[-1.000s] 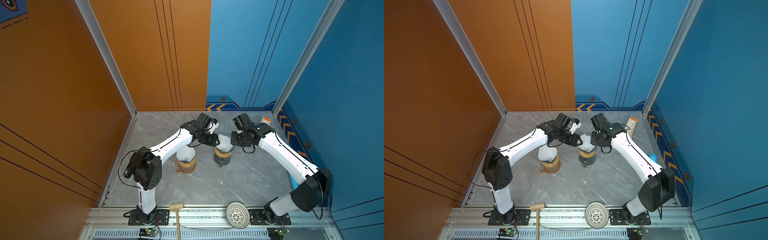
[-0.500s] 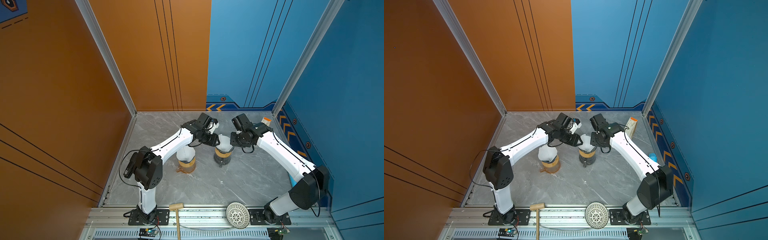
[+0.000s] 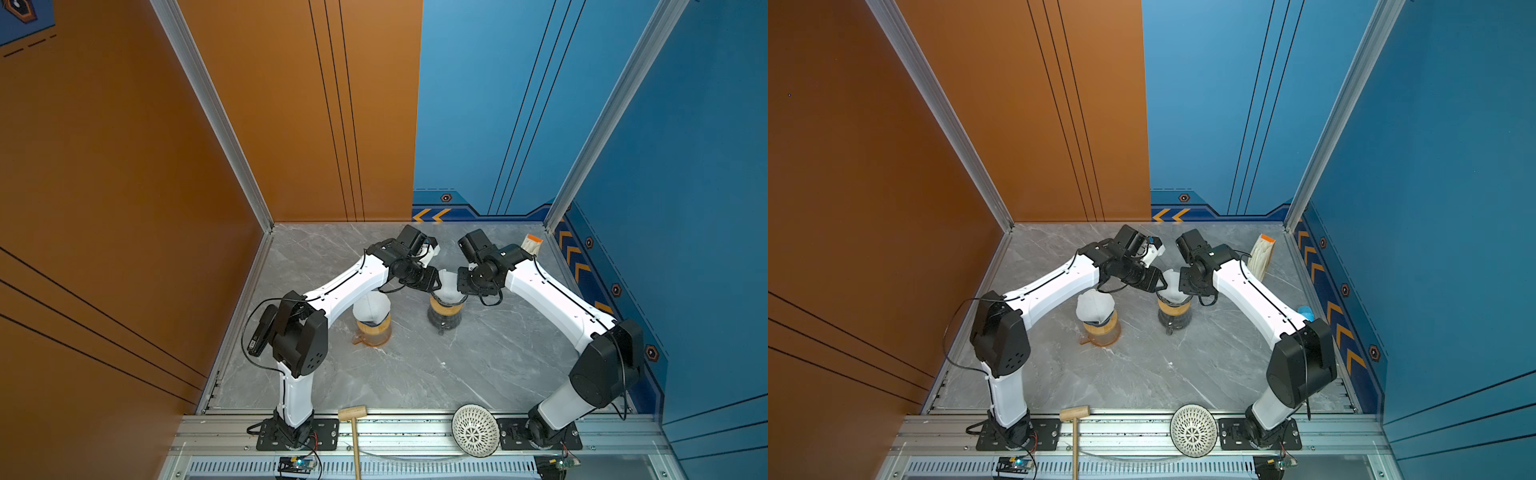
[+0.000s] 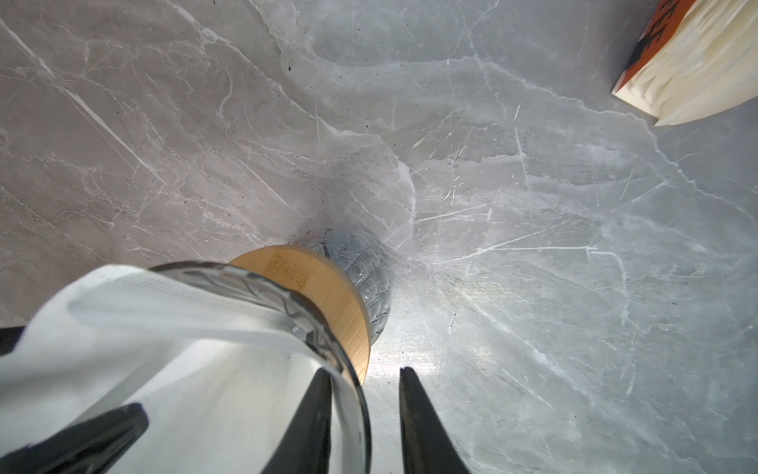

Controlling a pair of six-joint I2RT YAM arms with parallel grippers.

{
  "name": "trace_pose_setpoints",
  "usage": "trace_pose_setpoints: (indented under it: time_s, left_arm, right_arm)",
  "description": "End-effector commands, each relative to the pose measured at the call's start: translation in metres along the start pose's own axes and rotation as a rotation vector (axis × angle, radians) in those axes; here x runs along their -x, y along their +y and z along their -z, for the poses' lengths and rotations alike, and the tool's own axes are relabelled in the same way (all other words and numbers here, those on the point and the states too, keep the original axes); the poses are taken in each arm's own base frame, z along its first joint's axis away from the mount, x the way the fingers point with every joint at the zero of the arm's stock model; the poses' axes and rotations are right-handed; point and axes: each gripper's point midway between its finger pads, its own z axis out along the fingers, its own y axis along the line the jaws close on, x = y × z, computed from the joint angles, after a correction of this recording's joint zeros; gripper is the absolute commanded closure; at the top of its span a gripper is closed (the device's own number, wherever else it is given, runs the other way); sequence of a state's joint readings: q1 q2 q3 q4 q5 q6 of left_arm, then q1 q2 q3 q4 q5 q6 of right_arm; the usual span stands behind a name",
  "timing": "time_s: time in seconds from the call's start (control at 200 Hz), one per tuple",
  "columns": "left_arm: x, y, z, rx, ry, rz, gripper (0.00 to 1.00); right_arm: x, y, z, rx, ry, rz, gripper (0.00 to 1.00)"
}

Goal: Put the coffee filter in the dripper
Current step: 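Press the filter down into the glass dripper with both grippers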

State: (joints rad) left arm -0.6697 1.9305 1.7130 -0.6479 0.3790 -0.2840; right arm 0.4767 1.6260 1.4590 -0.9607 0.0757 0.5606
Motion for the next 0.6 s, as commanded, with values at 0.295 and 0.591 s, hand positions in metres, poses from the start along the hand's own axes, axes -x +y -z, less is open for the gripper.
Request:
trace_pose_setpoints:
  time_s: [0.295,0.591]
  left_arm:
    - [-0.006,0.0,-0.005,-0.008,0.041,-0.001,0.58]
    - [0.002,-0.006,0.003,-0.031,0.02,0.003,0.54]
  right_arm:
    - [-0.008,-0.004,-0.011,-0.002,0.077,0.027,0.73]
    - [-0.006,0.004,-0.01,0.039,0.089,0.026,0.72]
